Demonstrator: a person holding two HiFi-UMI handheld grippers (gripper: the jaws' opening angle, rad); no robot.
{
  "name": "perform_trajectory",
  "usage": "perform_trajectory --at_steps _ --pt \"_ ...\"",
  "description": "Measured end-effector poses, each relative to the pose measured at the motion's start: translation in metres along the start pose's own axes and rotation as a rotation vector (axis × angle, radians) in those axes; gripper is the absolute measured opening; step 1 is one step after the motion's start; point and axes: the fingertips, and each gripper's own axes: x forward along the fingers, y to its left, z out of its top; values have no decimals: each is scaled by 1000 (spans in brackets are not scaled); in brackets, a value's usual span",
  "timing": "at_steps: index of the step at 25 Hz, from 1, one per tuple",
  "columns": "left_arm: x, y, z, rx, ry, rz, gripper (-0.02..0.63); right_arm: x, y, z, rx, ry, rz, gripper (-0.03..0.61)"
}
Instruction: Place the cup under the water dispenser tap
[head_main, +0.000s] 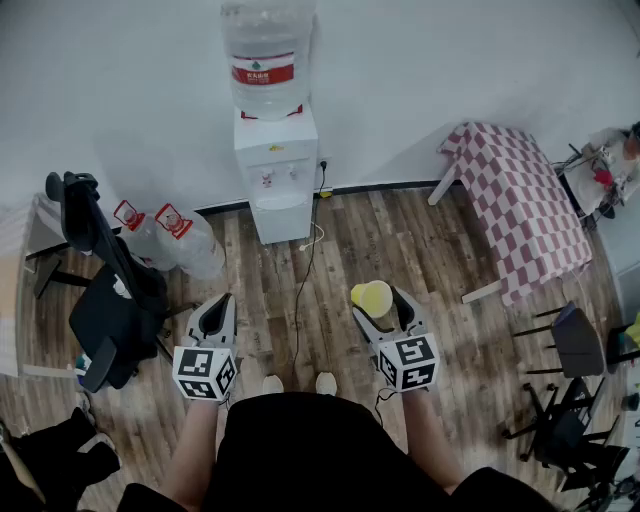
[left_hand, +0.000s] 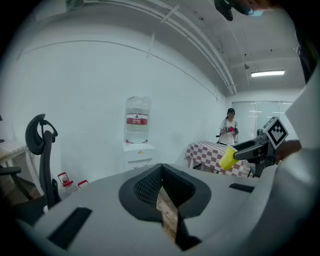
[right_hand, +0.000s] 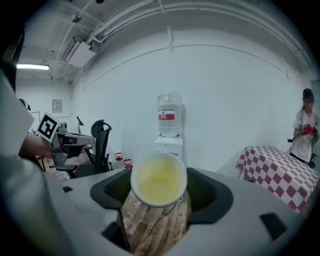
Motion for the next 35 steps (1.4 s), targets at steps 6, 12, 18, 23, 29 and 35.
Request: perform_trajectory --at_steps 6,12,18,23,29,35 --pt "-7 0 -3 -2 2 12 14 -4 1 0 19 -13 9 359" --pt "-12 -3 -9 -4 10 30 14 -7 -2 -5 14 -12 19 359" --pt "-16 -15 -15 -4 19 49 14 -11 -3 -14 21 -10 54 359" --pt "-18 -28 -19 -9 24 77 14 -13 -10 -22 19 -9 95 359" --pt "-15 -50 -26 -10 44 92 14 -15 -23 -38 14 13 130 359" --pt "-12 -69 -26 2 56 106 14 -19 -33 -54 26 31 164 359"
